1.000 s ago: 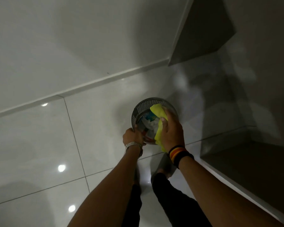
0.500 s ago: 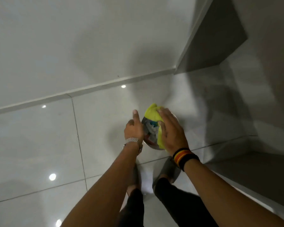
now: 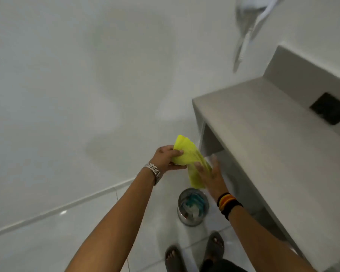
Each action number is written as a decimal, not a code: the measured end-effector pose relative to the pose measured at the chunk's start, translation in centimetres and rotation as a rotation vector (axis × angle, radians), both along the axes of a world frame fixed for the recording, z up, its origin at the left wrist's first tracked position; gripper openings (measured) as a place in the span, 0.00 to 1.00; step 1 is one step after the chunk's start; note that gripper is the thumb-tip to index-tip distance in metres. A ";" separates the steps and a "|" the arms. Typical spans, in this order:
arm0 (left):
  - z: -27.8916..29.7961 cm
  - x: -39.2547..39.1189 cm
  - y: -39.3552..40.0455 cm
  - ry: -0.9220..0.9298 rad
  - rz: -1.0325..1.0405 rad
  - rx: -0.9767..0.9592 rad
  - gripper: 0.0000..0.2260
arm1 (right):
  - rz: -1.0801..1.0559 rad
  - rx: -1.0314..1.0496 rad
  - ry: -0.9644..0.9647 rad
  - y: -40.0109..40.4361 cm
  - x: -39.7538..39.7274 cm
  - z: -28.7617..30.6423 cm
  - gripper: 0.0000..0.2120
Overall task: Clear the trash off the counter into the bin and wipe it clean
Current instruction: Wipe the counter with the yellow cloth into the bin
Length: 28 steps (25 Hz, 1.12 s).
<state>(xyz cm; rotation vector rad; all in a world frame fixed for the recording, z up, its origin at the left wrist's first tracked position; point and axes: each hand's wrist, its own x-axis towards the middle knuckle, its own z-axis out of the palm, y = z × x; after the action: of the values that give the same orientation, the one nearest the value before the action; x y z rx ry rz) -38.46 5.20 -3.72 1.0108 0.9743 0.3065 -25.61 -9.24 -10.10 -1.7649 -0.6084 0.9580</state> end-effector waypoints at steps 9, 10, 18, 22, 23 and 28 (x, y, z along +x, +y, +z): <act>2.6 10.0 -4.8 0.012 -0.190 0.084 0.01 | -0.330 0.301 0.510 -10.6 9.8 5.0 0.23; 2.0 10.9 -6.3 0.003 -0.245 0.055 0.03 | -0.360 0.280 0.478 -12.6 11.2 5.3 0.24; -4.1 21.2 -26.9 0.061 -0.486 0.012 0.07 | -0.590 -0.018 0.181 -33.3 22.4 3.7 0.19; -7.5 27.2 -40.0 0.137 -0.519 -0.071 0.04 | -0.653 -0.211 -0.005 -45.3 27.7 1.9 0.13; -8.2 28.5 -43.0 0.135 -0.525 -0.107 0.06 | -0.668 -0.236 0.001 -48.0 28.9 1.5 0.15; -10.0 33.5 -55.7 0.155 -0.461 -0.358 0.09 | -0.713 -0.326 0.110 -58.7 34.7 -0.2 0.34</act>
<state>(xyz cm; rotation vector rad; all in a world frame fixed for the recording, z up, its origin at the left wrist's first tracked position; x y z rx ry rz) -4.94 -50.50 -13.76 0.9041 0.8657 -0.3237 9.06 -67.92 -10.27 -1.9828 0.2689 0.6572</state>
